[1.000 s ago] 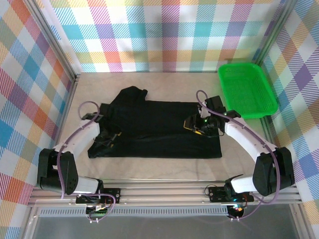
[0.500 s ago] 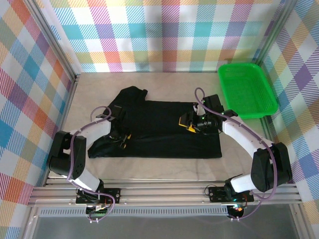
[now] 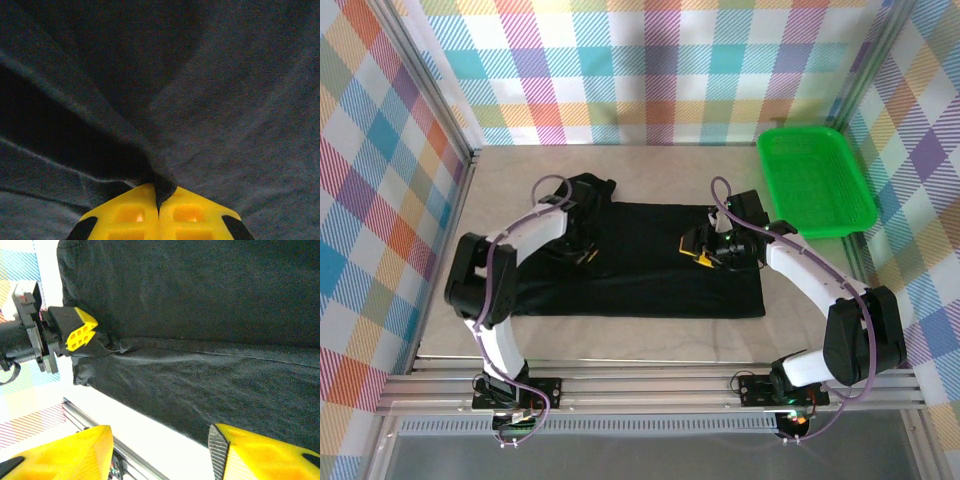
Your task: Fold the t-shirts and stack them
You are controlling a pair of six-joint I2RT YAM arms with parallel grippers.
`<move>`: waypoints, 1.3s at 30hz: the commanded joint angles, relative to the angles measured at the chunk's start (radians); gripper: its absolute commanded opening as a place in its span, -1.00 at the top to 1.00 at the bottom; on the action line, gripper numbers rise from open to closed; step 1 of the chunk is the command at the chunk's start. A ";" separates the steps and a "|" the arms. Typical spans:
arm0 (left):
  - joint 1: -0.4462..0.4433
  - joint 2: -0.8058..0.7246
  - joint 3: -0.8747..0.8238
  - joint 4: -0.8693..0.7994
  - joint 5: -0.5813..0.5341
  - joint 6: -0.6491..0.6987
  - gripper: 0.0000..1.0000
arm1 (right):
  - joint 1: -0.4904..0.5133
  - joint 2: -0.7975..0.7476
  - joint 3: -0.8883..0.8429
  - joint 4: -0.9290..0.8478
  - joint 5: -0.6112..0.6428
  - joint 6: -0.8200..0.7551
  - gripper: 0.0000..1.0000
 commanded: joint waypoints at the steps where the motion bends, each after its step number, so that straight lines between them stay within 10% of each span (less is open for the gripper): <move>1: -0.045 0.105 0.142 -0.177 -0.046 0.177 1.00 | 0.002 0.002 0.018 -0.020 -0.008 0.001 -0.08; 21: -0.088 0.198 0.270 -0.113 -0.122 0.257 0.93 | -0.002 -0.002 0.001 -0.048 -0.005 -0.004 -0.07; 27: -0.087 0.138 0.233 0.028 -0.044 0.344 0.04 | -0.001 0.010 -0.015 -0.045 0.006 0.006 -0.08; 39: -0.049 -0.062 -0.010 0.081 -0.047 0.340 0.25 | -0.002 0.027 -0.025 -0.026 -0.005 0.010 -0.08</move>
